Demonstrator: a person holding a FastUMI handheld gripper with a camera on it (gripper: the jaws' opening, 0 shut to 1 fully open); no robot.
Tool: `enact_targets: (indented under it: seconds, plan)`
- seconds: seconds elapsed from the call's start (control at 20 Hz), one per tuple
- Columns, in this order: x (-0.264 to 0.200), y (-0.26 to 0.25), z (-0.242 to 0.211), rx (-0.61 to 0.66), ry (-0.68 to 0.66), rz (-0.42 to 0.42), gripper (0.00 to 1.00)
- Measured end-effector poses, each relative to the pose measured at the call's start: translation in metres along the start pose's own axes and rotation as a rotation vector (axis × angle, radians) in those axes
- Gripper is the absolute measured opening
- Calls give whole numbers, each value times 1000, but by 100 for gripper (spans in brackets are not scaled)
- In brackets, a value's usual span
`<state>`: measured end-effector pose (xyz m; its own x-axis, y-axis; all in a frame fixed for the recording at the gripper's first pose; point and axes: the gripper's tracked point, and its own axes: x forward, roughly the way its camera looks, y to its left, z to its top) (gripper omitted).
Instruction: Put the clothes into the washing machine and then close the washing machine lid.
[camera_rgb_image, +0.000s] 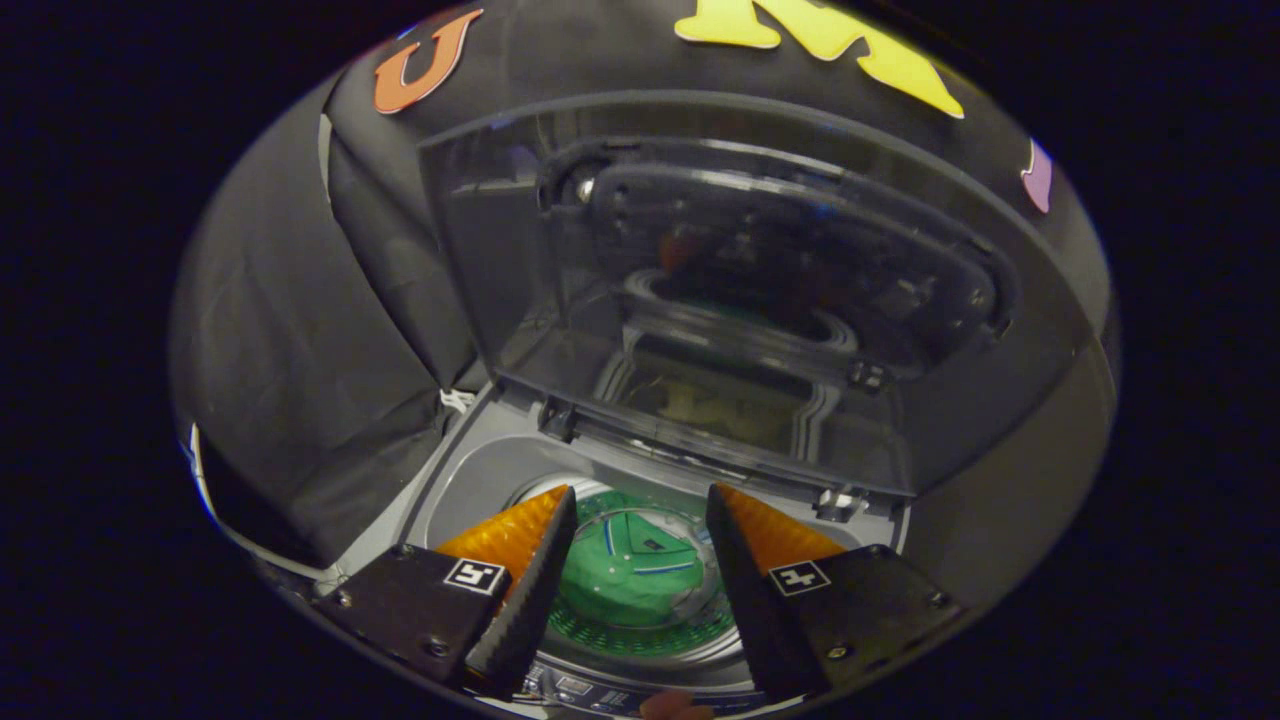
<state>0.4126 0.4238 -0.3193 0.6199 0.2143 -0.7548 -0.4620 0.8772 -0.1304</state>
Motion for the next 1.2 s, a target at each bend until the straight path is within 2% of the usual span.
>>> enact_targets:
  seconds: [0.15,0.45,0.6,0.8,1.0,1.2]
  plan:
    - [-27,-1,36,21,-49,14,82]
    - [-116,5,128,144,-181,135,81]
    - [-142,-5,180,150,-275,133,81]
    - [-116,-24,217,169,-292,59,83]
    - [-67,-45,222,214,-230,-8,82]
    - [-28,-67,204,208,-178,-81,83]
